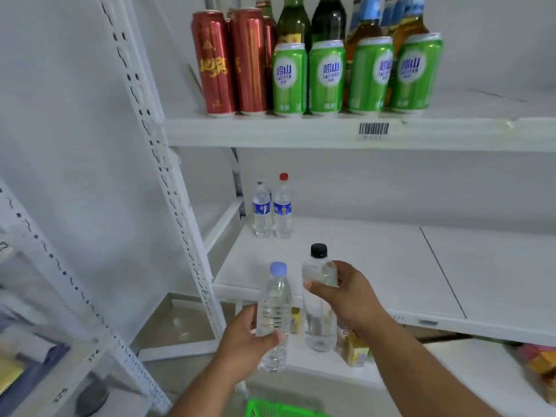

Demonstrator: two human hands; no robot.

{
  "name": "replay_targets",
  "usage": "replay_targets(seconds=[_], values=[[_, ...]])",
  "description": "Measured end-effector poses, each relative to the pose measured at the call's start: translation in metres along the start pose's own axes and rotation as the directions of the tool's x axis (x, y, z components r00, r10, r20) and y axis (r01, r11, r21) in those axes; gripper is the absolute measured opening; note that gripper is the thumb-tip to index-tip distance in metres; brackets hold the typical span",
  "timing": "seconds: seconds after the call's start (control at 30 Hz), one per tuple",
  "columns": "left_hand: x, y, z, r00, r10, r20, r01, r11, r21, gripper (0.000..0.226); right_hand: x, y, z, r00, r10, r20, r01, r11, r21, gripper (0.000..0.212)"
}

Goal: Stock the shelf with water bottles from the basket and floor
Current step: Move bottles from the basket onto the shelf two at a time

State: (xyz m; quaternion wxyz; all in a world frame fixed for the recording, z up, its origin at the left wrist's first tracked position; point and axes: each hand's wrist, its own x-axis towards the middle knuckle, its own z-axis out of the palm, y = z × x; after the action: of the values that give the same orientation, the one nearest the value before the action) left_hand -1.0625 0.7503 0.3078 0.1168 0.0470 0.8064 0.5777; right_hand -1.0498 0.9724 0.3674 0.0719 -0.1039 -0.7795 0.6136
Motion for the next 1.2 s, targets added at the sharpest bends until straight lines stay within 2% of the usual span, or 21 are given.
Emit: replay_targets(seconds=[0.1,0.3,0.53,0.73,0.93,1.2], values=[[0.012,0.010,0.007,0.999,0.006,-0.042,-0.007,1.000,-0.022,0.042,0.020,-0.003,-0.007,1.000,-0.002,0.018,0.003,0.999,-0.040,0.041],[0.031,0.017,0.014,0.996,0.005,-0.089,-0.008,0.999,-0.037,0.048,0.052,-0.001,-0.011,0.997,-0.019,0.072,0.024,0.997,-0.071,0.046],[0.066,0.021,0.000,0.996,-0.017,-0.087,0.013,0.999,-0.042,0.044,0.089,-0.001,0.005,0.997,0.000,0.076,0.005,0.997,-0.071,0.056],[0.108,0.021,-0.030,0.996,-0.013,-0.083,0.012,1.000,-0.009,0.043,0.116,-0.015,0.032,0.999,0.036,0.017,-0.035,0.997,-0.070,0.049],[0.166,0.013,-0.063,0.996,0.001,-0.085,0.000,1.000,0.005,0.046,0.147,-0.028,0.062,0.998,0.043,-0.055,-0.048,0.994,-0.099,0.027],[0.243,0.001,-0.072,0.998,-0.002,-0.065,0.003,1.000,0.018,0.046,0.213,-0.016,0.088,0.992,0.064,-0.112,-0.079,0.988,-0.134,0.033]])
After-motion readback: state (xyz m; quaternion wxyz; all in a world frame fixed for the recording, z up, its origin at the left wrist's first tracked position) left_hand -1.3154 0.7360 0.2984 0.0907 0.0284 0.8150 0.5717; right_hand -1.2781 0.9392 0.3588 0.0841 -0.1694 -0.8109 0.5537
